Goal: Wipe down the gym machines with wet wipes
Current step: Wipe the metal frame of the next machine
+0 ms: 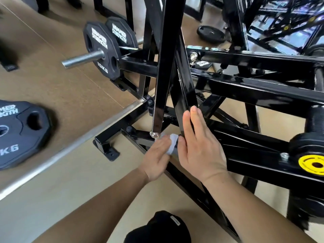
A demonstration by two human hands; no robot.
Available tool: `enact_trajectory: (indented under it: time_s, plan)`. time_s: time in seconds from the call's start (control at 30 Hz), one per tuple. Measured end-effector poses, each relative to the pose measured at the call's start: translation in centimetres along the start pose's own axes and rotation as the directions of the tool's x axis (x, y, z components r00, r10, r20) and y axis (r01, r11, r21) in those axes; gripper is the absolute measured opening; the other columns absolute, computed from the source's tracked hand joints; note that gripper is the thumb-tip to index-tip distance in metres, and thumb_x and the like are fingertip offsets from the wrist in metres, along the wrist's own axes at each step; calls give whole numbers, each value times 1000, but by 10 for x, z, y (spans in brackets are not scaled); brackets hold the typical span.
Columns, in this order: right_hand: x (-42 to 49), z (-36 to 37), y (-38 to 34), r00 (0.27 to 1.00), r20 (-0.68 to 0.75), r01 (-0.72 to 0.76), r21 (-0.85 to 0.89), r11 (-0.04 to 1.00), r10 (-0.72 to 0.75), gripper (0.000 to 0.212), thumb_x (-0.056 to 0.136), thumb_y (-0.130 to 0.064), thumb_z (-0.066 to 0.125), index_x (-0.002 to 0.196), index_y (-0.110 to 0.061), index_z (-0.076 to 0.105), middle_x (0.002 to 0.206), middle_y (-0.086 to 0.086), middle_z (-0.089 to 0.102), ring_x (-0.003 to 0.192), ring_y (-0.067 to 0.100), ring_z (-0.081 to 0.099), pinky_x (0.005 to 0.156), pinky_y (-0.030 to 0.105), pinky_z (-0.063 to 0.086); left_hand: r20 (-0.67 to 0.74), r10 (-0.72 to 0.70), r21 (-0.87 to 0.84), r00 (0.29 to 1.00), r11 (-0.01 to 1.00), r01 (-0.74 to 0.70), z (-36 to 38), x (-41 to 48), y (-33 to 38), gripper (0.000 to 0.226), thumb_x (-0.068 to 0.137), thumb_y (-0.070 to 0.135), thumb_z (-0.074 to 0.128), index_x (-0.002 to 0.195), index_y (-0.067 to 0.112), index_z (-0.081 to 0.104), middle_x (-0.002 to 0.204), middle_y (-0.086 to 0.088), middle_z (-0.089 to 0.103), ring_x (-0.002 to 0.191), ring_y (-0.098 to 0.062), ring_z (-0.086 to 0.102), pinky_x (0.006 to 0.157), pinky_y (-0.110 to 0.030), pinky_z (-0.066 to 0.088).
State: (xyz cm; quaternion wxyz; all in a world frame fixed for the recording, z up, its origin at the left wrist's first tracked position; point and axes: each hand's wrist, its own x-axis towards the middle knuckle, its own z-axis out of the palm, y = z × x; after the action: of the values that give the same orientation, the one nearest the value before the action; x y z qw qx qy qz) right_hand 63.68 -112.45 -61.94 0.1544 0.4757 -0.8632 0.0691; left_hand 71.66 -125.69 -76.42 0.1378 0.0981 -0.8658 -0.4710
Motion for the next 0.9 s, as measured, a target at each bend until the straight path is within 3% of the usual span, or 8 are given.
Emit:
enact_trajectory:
  time_s: [0.07,0.13,0.27,0.4,0.6,0.67,0.73,0.9]
  plan:
    - [1,1,1,999,35,18,-60,998,-16,68,109,-39,33,161,2,17,169,24,14,159,33,9,121,44,37,35,-251,-72,967,965,253,-11,10,-8,50,109,49,18,152,40,44,159,8,40,148,-11,32,124,-36,21]
    - [1,1,0,998,52,28,-126,992,-22,73,108,-41,35,161,5,14,168,27,12,159,36,8,121,46,36,14,-367,-150,930,919,365,-9,11,11,57,108,58,16,145,36,53,151,8,47,138,-6,38,116,-27,23]
    - [2,5,0,998,52,46,-221,974,-36,79,110,-45,35,161,7,5,167,29,5,158,40,3,122,49,33,-48,-119,-234,992,967,105,5,-10,41,44,110,47,23,148,40,45,154,27,38,143,18,20,120,-12,13]
    - [2,9,0,998,60,29,-231,973,-16,85,109,-55,32,161,6,4,168,29,2,159,39,-2,125,50,27,41,-208,-178,977,961,212,-3,5,3,65,102,69,13,153,40,42,160,19,37,153,0,18,128,-39,15]
    - [3,14,-1,999,34,3,-241,971,6,86,109,-56,33,161,4,0,168,28,2,159,39,-1,122,53,32,-1,-119,-156,993,981,117,-5,19,8,43,113,35,21,132,33,59,135,0,55,133,-2,40,114,-29,29]
    - [2,16,-1,1000,27,1,-253,968,6,82,110,-52,33,161,4,2,168,28,2,158,40,0,119,54,35,33,-115,-125,993,985,118,2,7,3,47,111,49,19,154,40,37,164,3,32,154,-8,18,127,-37,14]
    - [2,19,-1,1000,8,-10,-274,962,13,81,110,-50,34,161,4,2,169,27,1,158,40,3,118,55,36,69,-138,-118,988,982,145,2,-2,-8,58,106,62,17,161,43,20,171,12,11,155,2,-2,129,-37,4]
    - [3,23,-2,999,-28,-43,-317,947,36,88,107,-54,40,162,0,-3,170,24,-1,159,38,3,121,56,33,97,-131,-59,987,989,137,-2,2,-37,68,103,69,13,161,35,23,164,10,27,155,-10,13,127,-45,15]
